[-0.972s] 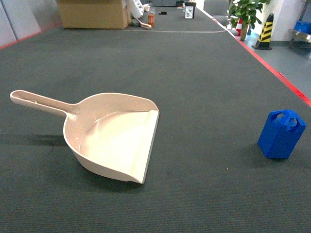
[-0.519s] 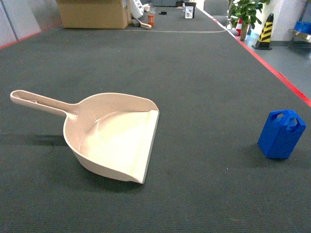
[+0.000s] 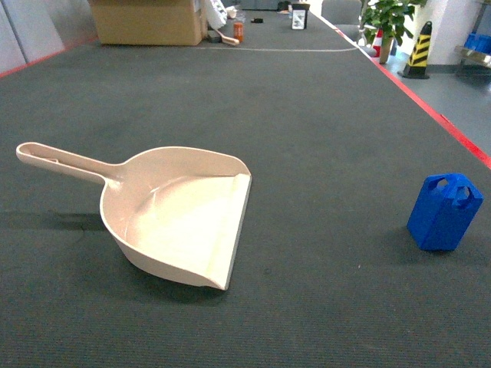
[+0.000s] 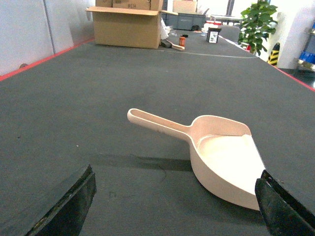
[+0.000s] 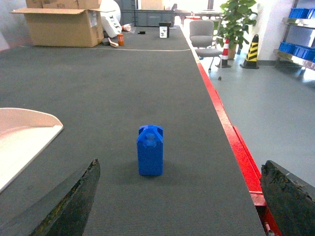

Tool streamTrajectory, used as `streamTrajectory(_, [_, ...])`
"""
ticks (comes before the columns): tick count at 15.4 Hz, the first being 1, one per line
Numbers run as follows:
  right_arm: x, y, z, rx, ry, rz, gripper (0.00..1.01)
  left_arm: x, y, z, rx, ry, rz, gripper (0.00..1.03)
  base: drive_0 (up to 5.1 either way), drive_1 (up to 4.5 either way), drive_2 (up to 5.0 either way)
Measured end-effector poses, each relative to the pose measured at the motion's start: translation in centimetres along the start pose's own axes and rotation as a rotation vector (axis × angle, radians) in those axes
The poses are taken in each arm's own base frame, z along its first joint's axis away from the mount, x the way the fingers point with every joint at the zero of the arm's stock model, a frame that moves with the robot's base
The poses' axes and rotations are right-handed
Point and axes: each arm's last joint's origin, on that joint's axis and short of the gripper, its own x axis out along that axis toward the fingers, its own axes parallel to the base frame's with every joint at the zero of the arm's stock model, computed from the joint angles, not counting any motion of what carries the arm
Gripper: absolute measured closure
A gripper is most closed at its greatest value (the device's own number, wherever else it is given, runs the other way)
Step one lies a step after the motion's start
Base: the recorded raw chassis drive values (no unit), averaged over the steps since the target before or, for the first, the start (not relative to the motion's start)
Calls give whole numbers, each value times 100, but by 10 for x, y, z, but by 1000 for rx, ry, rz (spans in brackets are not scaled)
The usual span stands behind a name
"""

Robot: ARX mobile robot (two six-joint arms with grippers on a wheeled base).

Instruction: Place part in tray to right shelf

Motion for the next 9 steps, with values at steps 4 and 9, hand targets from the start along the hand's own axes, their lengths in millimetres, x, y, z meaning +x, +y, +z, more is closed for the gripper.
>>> streamTrajectory(4, [0,0,0,0,0,0,3,3,-1,-5,-31,130,20,5,0,0,0])
streamTrajectory(9, [0,0,0,0,0,0,3,61,-9,13,-297,177,-96,5,0,0,0])
